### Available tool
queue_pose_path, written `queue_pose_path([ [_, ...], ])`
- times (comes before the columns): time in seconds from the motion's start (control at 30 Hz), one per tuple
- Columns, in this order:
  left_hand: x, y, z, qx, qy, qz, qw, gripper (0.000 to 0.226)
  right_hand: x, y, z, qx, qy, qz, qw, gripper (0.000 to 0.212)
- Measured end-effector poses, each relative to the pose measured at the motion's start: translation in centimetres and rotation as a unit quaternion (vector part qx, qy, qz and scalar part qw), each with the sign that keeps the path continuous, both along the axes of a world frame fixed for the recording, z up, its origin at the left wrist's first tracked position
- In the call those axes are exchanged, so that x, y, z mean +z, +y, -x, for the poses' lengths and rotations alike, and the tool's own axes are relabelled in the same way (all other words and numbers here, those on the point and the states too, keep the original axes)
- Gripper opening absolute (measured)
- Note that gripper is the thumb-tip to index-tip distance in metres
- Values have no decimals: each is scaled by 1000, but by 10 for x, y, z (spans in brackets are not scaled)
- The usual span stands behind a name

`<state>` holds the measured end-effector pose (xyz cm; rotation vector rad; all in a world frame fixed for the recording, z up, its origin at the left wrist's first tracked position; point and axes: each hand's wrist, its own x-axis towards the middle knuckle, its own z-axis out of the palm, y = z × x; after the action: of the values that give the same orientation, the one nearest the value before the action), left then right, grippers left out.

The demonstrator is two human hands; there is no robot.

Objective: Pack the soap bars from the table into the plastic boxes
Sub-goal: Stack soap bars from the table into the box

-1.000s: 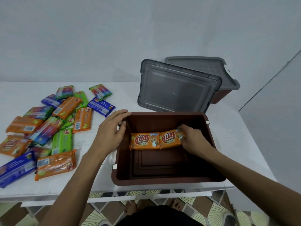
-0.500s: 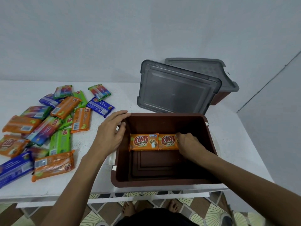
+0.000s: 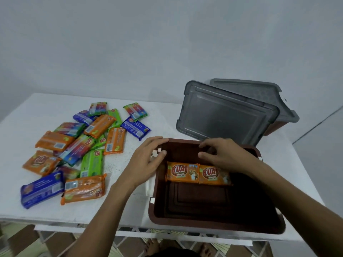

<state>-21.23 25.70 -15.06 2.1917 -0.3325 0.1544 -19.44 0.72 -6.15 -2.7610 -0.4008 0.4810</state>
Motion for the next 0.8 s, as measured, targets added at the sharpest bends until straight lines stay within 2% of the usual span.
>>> queue_pose_path([
  [0.13, 4, 31, -3, 42, 40, 11, 998, 32, 18, 34, -25, 3, -41, -96, 995, 35],
  [0.33, -10, 96, -23, 146, 35, -105, 983, 29, -2, 98, -72, 21, -39, -143, 989, 30],
  [0.5, -31, 125, -43, 234, 90, -218, 943, 34, -35, 154, -109, 53, -11, -100, 994, 35],
  [0.67, -44, 130, -57, 248, 107, -297, 916, 41, -69, 199, -137, 124, 6, -7, 992, 44],
  [0.8, -50, 130, -72, 254, 120, -362, 889, 62, -89, 219, -153, 160, -4, 55, 986, 57],
])
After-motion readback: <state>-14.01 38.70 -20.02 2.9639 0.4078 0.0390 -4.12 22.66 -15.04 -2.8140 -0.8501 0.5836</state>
